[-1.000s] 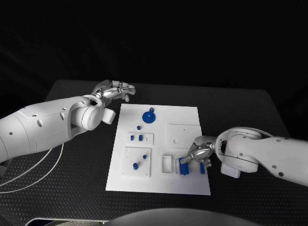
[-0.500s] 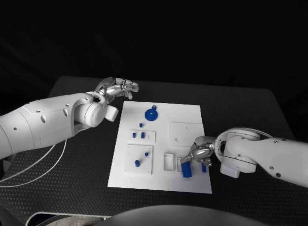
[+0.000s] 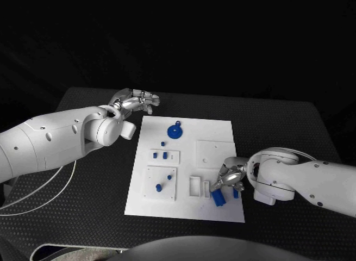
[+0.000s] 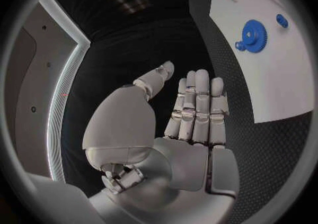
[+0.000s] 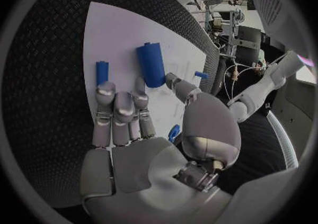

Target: Assemble the parts on the task board

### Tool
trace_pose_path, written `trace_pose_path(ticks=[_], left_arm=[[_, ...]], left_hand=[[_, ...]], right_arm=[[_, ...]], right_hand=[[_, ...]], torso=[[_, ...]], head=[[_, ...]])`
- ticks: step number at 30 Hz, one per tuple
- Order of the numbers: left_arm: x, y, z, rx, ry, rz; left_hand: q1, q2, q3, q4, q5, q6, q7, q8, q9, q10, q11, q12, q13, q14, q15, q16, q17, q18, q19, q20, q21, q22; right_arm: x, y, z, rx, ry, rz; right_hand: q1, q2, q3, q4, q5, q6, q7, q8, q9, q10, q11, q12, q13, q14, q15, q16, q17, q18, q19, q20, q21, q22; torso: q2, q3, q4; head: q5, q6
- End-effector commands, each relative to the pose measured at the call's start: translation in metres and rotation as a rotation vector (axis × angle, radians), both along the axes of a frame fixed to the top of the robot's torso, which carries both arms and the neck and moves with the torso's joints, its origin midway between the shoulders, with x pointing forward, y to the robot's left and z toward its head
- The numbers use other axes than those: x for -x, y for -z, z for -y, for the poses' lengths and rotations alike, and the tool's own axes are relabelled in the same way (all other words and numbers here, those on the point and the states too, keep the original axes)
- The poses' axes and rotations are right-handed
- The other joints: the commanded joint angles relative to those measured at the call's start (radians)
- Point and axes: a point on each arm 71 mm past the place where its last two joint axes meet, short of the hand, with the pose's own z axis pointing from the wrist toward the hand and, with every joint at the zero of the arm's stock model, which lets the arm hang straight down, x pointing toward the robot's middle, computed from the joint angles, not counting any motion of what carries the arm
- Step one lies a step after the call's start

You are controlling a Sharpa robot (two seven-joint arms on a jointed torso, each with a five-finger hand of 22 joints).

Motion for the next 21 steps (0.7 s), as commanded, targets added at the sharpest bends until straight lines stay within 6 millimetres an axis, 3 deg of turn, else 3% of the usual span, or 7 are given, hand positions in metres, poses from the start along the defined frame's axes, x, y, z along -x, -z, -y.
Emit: trace_pose_path(ticks=[1,15,19,21], left_arm=[[0.000,-0.001,0.002,0.009,0.014,0.001],[-0.001,-0.001,-0.002,0.004,0.002,0.003],[-0.001,-0.001,-0.003,0.003,0.000,0.003],[-0.001,-0.001,-0.003,0.003,-0.001,0.003]], left_hand=[[-0.012,-0.002,-0.003,0.002,-0.003,-0.007,0.001,0.005,0.001,-0.010,0.000,0.003,-0.001,0.002,0.002,-0.002,0.002,0.012,0.006,-0.012,-0.006,0.013],[-0.012,-0.002,-0.003,0.003,-0.003,-0.008,0.002,0.004,0.001,-0.011,0.000,0.003,-0.001,0.002,0.002,-0.002,0.002,0.012,0.006,-0.011,-0.006,0.014],[-0.012,-0.002,-0.003,0.003,-0.003,-0.009,0.002,0.004,0.001,-0.011,0.000,0.003,-0.001,0.002,0.002,-0.002,0.002,0.012,0.007,-0.011,-0.006,0.014],[-0.012,-0.002,-0.003,0.003,-0.003,-0.009,0.002,0.004,0.001,-0.011,0.000,0.003,-0.001,0.002,0.002,-0.002,0.002,0.012,0.007,-0.011,-0.006,0.014]], right_arm=[[0.001,0.003,0.003,0.025,-0.004,0.018],[-0.005,-0.018,0.003,-0.051,0.056,-0.007],[-0.008,-0.028,0.000,-0.085,0.070,-0.026],[-0.008,-0.033,-0.001,-0.099,0.075,-0.032]], right_hand=[[0.012,0.023,0.001,-0.014,0.001,0.011,-0.001,0.002,0.002,0.007,-0.006,0.000,0.001,0.011,0.002,0.008,0.004,0.045,0.004,0.000,0.005,-0.001],[-0.014,0.041,0.007,-0.040,0.019,0.037,-0.006,-0.003,-0.001,0.022,-0.011,-0.009,0.002,0.031,-0.002,0.013,0.022,0.045,0.006,0.010,0.011,-0.006],[-0.018,0.041,0.007,-0.040,0.020,0.038,-0.006,-0.004,-0.001,0.023,-0.011,-0.010,0.002,0.032,-0.002,0.013,0.024,0.045,0.006,0.010,0.011,-0.006],[-0.027,0.028,0.002,-0.040,0.029,0.040,-0.007,-0.005,-0.001,0.024,-0.010,-0.011,0.002,0.033,-0.003,0.014,0.025,0.045,0.007,0.011,0.012,-0.006]], torso=[[0.000,-0.0004,-0.0016],[-0.001,0.0002,-0.0023],[0.000,-0.0002,-0.0019],[0.000,-0.0001,-0.0017]], head=[[0.001,0.001],[0.001,0.006],[0.000,0.005],[0.000,0.004]])
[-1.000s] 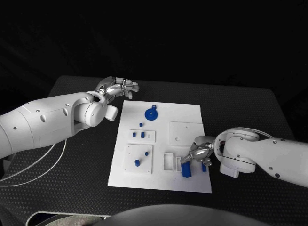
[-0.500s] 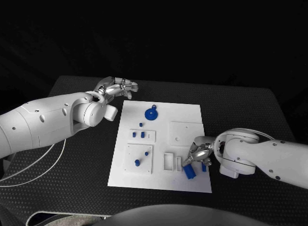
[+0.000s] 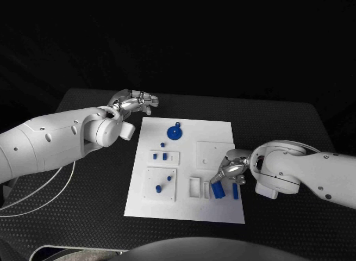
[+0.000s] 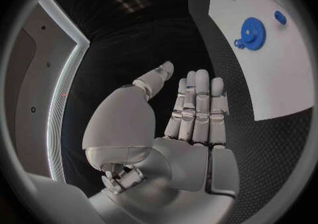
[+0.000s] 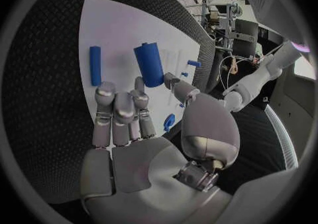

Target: Assemble the parts on the task board

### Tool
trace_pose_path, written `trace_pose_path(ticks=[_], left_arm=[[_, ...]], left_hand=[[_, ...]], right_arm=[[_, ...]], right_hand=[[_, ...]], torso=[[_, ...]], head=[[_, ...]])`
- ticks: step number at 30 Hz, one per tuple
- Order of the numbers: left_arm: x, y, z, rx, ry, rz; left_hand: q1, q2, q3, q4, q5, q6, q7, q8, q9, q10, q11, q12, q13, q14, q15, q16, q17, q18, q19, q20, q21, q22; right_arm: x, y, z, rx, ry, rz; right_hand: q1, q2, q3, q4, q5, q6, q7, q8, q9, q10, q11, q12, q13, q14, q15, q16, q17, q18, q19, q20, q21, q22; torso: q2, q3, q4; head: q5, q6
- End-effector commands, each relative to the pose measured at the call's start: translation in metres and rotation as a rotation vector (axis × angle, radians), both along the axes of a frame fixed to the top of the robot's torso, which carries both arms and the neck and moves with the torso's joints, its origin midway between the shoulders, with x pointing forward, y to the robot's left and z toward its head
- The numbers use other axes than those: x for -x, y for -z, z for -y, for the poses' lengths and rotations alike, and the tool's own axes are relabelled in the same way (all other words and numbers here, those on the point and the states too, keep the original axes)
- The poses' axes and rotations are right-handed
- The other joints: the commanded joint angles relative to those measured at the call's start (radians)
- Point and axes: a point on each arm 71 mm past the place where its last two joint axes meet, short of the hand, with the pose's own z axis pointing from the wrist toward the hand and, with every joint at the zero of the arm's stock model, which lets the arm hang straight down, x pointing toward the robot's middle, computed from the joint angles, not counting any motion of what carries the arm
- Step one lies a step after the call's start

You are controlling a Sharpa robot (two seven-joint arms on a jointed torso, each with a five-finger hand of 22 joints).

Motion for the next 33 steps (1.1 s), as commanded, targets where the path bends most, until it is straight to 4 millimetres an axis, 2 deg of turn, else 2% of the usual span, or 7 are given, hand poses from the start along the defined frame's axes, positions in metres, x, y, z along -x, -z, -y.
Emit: trace_pose_path(ticks=[1,5,9,15,20,25,33], left_arm=[[0.000,-0.001,0.001,0.008,0.008,0.004],[-0.001,-0.001,0.000,0.006,0.005,0.003],[-0.001,-0.001,-0.001,0.006,0.004,0.003],[-0.001,-0.001,0.001,0.007,0.008,0.003],[-0.001,-0.001,0.004,0.008,0.013,0.002],[-0.001,-0.001,0.004,0.008,0.012,0.002],[-0.002,-0.001,0.004,0.007,0.011,0.002]], left_hand=[[-0.008,0.002,-0.003,0.003,-0.003,-0.009,0.002,0.004,0.001,-0.007,-0.003,0.003,-0.001,0.002,0.002,-0.002,0.001,0.012,0.006,-0.011,-0.006,0.013],[-0.020,0.000,-0.006,0.014,-0.004,-0.010,0.003,0.004,0.001,-0.008,-0.003,0.005,-0.001,0.002,0.003,-0.003,0.002,0.011,0.007,-0.011,-0.008,0.015],[-0.021,-0.001,-0.007,0.015,-0.004,-0.010,0.002,0.004,0.001,-0.008,-0.003,0.005,-0.001,0.002,0.003,-0.003,0.002,0.012,0.007,-0.011,-0.008,0.015],[-0.022,-0.002,-0.007,0.016,-0.004,-0.010,0.002,0.004,0.001,-0.009,-0.003,0.005,-0.001,0.002,0.003,-0.003,0.002,0.012,0.007,-0.011,-0.008,0.015],[-0.023,-0.002,-0.007,0.017,-0.004,-0.010,0.002,0.004,0.001,-0.009,-0.003,0.005,-0.001,0.002,0.003,-0.003,0.002,0.012,0.007,-0.011,-0.008,0.015],[-0.023,-0.002,-0.007,0.018,-0.004,-0.010,0.002,0.004,0.001,-0.009,-0.003,0.005,-0.001,0.002,0.003,-0.003,0.003,0.012,0.007,-0.011,-0.009,0.015],[-0.023,-0.003,-0.006,0.019,-0.004,-0.011,0.002,0.004,0.001,-0.010,-0.003,0.005,-0.002,0.001,0.003,-0.003,0.003,0.012,0.007,-0.011,-0.009,0.016]], right_arm=[[0.002,-0.004,-0.003,-0.048,0.029,-0.052],[-0.003,-0.012,-0.005,-0.064,0.042,-0.054],[-0.005,-0.011,-0.009,-0.072,0.054,-0.067],[-0.011,-0.009,-0.019,-0.068,0.051,-0.061],[-0.012,-0.007,-0.027,-0.052,0.018,-0.049],[-0.010,0.001,-0.030,-0.048,0.018,-0.060],[-0.007,0.009,-0.038,-0.054,-0.002,-0.083]], right_hand=[[-0.015,-0.013,-0.004,-0.001,0.009,0.015,0.008,0.002,0.002,0.007,0.000,-0.006,0.001,0.010,0.000,0.005,0.001,0.045,0.002,0.007,0.004,-0.001],[-0.036,-0.034,-0.011,0.006,0.024,0.018,0.008,-0.002,0.001,0.009,-0.001,-0.010,0.002,0.012,-0.001,0.005,0.005,0.045,0.003,0.008,0.006,-0.004],[-0.039,-0.035,-0.011,0.008,0.021,0.019,0.008,-0.003,0.000,0.010,-0.001,-0.011,0.003,0.012,-0.001,0.005,0.005,0.045,0.004,0.008,0.006,-0.004],[-0.040,-0.035,-0.011,0.009,0.019,0.019,0.008,-0.004,0.000,0.010,-0.001,-0.012,0.003,0.013,-0.001,0.005,0.006,0.045,0.004,0.008,0.006,-0.005],[-0.049,-0.045,-0.013,0.010,0.005,0.015,0.010,-0.012,-0.004,0.005,0.001,-0.018,0.004,0.000,0.000,-0.006,-0.006,0.045,-0.003,0.009,0.005,-0.006],[-0.050,-0.043,-0.012,0.012,0.003,0.016,0.010,-0.013,-0.004,0.005,0.001,-0.019,0.004,0.000,0.001,-0.006,-0.004,0.045,-0.004,0.009,0.005,-0.007],[-0.048,-0.040,-0.010,0.011,0.004,0.018,0.009,-0.014,-0.005,0.006,0.000,-0.019,0.005,0.001,0.000,-0.005,-0.001,0.045,-0.005,0.009,0.006,-0.007]], torso=[[0.000,0.0000,0.0004],[0.000,0.0010,0.0009],[0.001,0.0000,0.0005],[0.002,0.0014,-0.0029],[0.003,0.0032,0.0002],[0.002,0.0019,0.0028],[0.002,0.0022,0.0010]], head=[[-0.001,-0.002],[-0.001,0.001],[0.001,0.000],[0.003,0.000],[0.000,-0.002],[0.002,-0.006],[0.008,-0.008]])
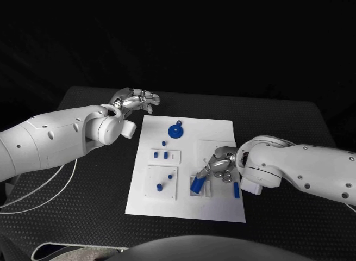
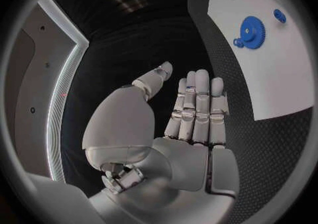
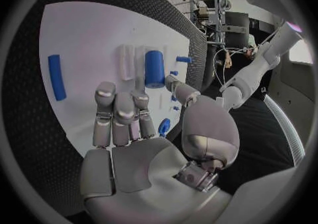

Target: Assemble the parts on the task board

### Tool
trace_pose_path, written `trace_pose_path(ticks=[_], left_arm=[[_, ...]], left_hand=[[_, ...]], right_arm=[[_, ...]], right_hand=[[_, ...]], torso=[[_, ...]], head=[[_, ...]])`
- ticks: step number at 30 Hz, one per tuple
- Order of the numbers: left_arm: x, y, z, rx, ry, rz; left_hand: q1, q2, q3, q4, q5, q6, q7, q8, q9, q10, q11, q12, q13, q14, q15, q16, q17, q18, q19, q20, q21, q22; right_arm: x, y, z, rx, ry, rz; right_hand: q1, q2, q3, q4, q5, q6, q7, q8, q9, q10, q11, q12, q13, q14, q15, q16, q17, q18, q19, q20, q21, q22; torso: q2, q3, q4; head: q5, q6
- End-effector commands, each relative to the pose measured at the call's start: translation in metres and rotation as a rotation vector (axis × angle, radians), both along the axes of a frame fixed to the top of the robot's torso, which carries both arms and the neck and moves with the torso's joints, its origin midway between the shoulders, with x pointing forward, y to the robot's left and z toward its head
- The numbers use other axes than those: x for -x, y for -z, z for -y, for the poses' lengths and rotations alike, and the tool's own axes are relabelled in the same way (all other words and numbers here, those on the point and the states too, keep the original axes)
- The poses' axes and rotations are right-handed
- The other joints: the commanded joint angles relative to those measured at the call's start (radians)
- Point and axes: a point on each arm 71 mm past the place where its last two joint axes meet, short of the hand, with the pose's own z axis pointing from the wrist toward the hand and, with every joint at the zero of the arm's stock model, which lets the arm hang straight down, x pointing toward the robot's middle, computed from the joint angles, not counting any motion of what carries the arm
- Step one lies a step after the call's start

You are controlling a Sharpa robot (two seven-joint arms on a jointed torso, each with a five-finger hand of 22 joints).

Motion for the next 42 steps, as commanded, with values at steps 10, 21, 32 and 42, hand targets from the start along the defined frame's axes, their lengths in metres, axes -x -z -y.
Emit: trace_pose_path(ticks=[10,21,32,42], left_arm=[[0.000,-0.001,0.002,0.009,0.012,0.003],[0.000,-0.001,0.002,0.009,0.013,0.001],[0.000,-0.001,0.003,0.009,0.016,-0.002],[0.001,-0.001,0.003,0.010,0.018,-0.005]], left_hand=[[-0.009,-0.003,0.000,0.008,-0.004,-0.008,-0.001,0.004,0.001,-0.008,0.000,0.005,-0.001,0.001,0.003,-0.003,0.002,0.013,0.007,-0.011,-0.005,0.016],[-0.008,-0.003,0.000,0.009,-0.004,-0.008,-0.001,0.004,0.001,-0.008,0.001,0.006,-0.001,0.001,0.003,-0.003,0.002,0.013,0.007,-0.011,-0.006,0.017],[-0.009,-0.004,0.000,0.010,-0.004,-0.008,-0.001,0.004,0.001,-0.009,0.001,0.006,-0.001,0.002,0.003,-0.003,0.002,0.013,0.007,-0.011,-0.006,0.017],[-0.009,-0.004,0.000,0.011,-0.004,-0.008,-0.001,0.004,0.001,-0.010,0.001,0.006,-0.001,0.001,0.003,-0.004,0.003,0.013,0.007,-0.011,-0.006,0.017]], right_arm=[[-0.001,0.002,0.001,0.000,-0.014,-0.002],[-0.004,0.003,-0.006,-0.001,-0.017,0.033],[-0.003,0.006,-0.016,0.017,-0.067,0.060],[0.000,0.009,-0.022,0.036,-0.107,0.065]], right_hand=[[0.003,0.000,0.000,-0.002,-0.001,0.009,0.006,-0.006,-0.002,-0.001,0.000,-0.007,0.002,-0.004,-0.002,-0.005,0.001,0.044,-0.004,0.002,0.007,-0.002],[0.001,0.001,-0.001,-0.002,-0.001,0.008,0.007,-0.008,-0.003,-0.001,0.000,-0.008,0.003,-0.008,-0.002,-0.008,-0.004,0.044,-0.005,0.002,0.007,-0.002],[0.002,0.005,0.001,-0.002,-0.001,0.007,0.007,-0.010,-0.004,-0.002,0.001,-0.009,0.003,-0.010,-0.002,-0.011,-0.006,0.044,-0.007,0.003,0.007,-0.003],[0.002,0.006,0.001,-0.004,-0.001,0.007,0.007,-0.011,-0.004,-0.003,0.001,-0.010,0.004,-0.011,-0.001,-0.011,-0.005,0.044,-0.007,0.003,0.008,-0.003]], torso=[[-0.001,-0.0026,-0.0016],[-0.001,-0.0028,-0.0005],[0.000,-0.0027,-0.0002],[-0.001,-0.0021,-0.0020]], head=[[0.004,-0.002],[0.005,-0.001],[0.008,-0.003],[0.008,-0.004]])
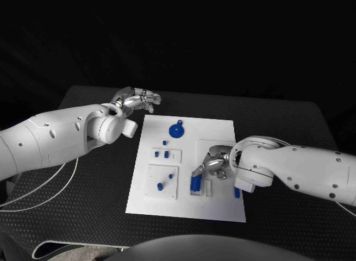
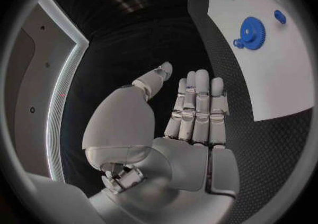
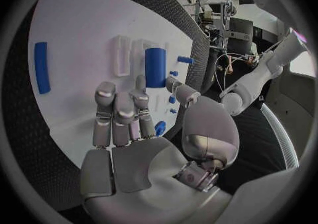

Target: Assemble the parts on the task board

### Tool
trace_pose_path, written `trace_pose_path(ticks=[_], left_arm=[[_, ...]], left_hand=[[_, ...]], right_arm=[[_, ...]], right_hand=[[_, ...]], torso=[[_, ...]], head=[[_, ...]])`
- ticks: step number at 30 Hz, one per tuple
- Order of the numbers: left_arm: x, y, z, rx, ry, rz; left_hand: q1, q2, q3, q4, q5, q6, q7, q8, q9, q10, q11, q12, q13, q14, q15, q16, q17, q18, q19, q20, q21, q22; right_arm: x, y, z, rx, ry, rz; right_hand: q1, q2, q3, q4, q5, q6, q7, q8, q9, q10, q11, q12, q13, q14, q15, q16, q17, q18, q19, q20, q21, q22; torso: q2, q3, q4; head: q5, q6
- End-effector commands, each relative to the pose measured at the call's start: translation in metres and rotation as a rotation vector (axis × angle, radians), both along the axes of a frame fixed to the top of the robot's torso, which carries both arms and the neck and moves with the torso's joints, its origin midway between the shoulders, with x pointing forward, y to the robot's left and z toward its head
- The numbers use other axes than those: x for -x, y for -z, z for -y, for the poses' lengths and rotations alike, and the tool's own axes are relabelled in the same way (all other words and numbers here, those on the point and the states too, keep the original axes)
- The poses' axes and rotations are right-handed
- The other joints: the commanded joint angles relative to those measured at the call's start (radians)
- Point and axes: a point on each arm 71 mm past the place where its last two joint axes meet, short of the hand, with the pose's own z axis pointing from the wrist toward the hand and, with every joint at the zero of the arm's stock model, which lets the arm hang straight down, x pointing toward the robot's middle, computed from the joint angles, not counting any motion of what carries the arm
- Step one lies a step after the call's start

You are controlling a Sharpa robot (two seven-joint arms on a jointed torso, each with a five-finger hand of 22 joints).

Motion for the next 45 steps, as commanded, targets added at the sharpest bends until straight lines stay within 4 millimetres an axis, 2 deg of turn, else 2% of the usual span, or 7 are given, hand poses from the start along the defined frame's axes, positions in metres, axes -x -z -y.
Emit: trace_pose_path(ticks=[1,5,12,30,35,39,45], left_arm=[[0.000,-0.001,0.003,0.011,0.018,-0.001],[0.000,-0.001,0.002,0.010,0.016,-0.001],[0.001,-0.001,0.002,0.010,0.018,-0.002],[0.001,-0.001,0.001,0.009,0.016,-0.004],[0.001,-0.001,0.000,0.009,0.015,-0.004],[0.001,-0.001,0.000,0.008,0.014,-0.004],[0.000,-0.001,-0.001,0.007,0.012,-0.004]], left_hand=[[-0.009,-0.004,0.000,0.006,-0.004,-0.008,-0.001,0.004,0.001,-0.006,-0.002,0.006,-0.002,0.001,0.003,-0.004,0.001,0.013,0.007,-0.011,-0.006,0.017],[-0.009,-0.004,0.000,0.006,-0.004,-0.008,-0.001,0.004,0.001,-0.006,-0.002,0.006,-0.002,0.001,0.003,-0.004,0.001,0.013,0.007,-0.011,-0.006,0.017],[-0.009,-0.005,0.000,0.007,-0.004,-0.008,-0.001,0.004,0.001,-0.007,-0.002,0.006,-0.002,0.001,0.003,-0.004,0.001,0.013,0.007,-0.011,-0.007,0.017],[-0.010,-0.005,0.000,0.009,-0.004,-0.008,-0.001,0.004,0.002,-0.009,-0.002,0.006,-0.002,0.001,0.003,-0.004,0.002,0.013,0.007,-0.010,-0.007,0.017],[-0.010,-0.005,0.000,0.009,-0.004,-0.008,-0.001,0.004,0.002,-0.009,-0.002,0.006,-0.002,0.000,0.003,-0.004,0.002,0.013,0.007,-0.010,-0.007,0.017],[-0.010,-0.005,0.000,0.010,-0.004,-0.008,-0.001,0.004,0.002,-0.009,-0.002,0.006,-0.002,0.000,0.004,-0.004,0.002,0.013,0.007,-0.010,-0.008,0.017],[-0.010,-0.005,0.001,0.010,-0.004,-0.008,-0.001,0.005,0.002,-0.009,-0.001,0.006,-0.002,0.000,0.004,-0.005,0.002,0.013,0.007,-0.010,-0.008,0.017]], right_arm=[[0.006,0.006,-0.004,0.021,-0.057,-0.003],[0.008,0.009,-0.003,0.032,-0.071,-0.014],[0.012,0.012,-0.005,0.043,-0.091,-0.031],[0.019,0.017,-0.009,0.058,-0.129,-0.055],[0.018,0.017,-0.008,0.063,-0.130,-0.037],[0.020,0.017,-0.010,0.062,-0.152,-0.048],[0.022,0.017,-0.011,0.059,-0.160,-0.051]], right_hand=[[0.002,0.007,0.001,-0.004,-0.001,-0.005,0.001,-0.001,-0.004,-0.004,0.000,-0.006,0.002,-0.005,0.001,-0.006,0.000,0.044,-0.007,0.003,0.004,-0.001],[0.002,0.007,0.001,-0.004,-0.001,-0.005,0.001,-0.001,-0.004,-0.004,0.000,-0.006,0.002,-0.005,0.001,-0.006,0.000,0.044,-0.008,0.003,0.004,-0.001],[0.011,0.023,-0.001,-0.021,0.012,-0.004,0.002,-0.004,-0.006,-0.005,0.000,-0.008,0.005,-0.006,0.001,-0.007,0.001,0.044,-0.011,0.004,0.006,-0.002],[0.007,0.033,-0.007,-0.029,0.017,-0.001,0.002,-0.007,-0.007,-0.004,0.001,-0.009,0.007,-0.006,0.002,-0.007,0.004,0.044,-0.013,0.006,0.008,-0.003],[0.006,0.033,-0.009,-0.030,0.017,-0.001,0.002,-0.007,-0.007,-0.005,0.001,-0.009,0.008,-0.006,0.002,-0.007,0.004,0.044,-0.013,0.006,0.008,-0.003],[-0.005,0.018,-0.014,-0.027,0.011,-0.001,0.003,-0.010,-0.009,-0.006,0.002,-0.011,0.009,-0.007,0.003,-0.010,0.003,0.044,-0.015,0.008,0.009,-0.004],[-0.007,0.012,-0.014,-0.026,0.009,-0.001,0.003,-0.012,-0.010,-0.006,0.002,-0.012,0.010,-0.010,0.003,-0.013,0.000,0.044,-0.016,0.009,0.009,-0.005]], torso=[[0.000,0.0005,-0.0004],[0.000,0.0010,-0.0010],[0.001,0.0007,-0.0014],[0.001,0.0003,-0.0001],[0.000,0.0005,-0.0014],[0.000,0.0013,-0.0017],[0.000,0.0010,-0.0005]], head=[[0.000,-0.003],[0.001,-0.003],[0.000,-0.005],[0.002,-0.013],[0.003,-0.014],[0.003,-0.014],[0.001,-0.015]])
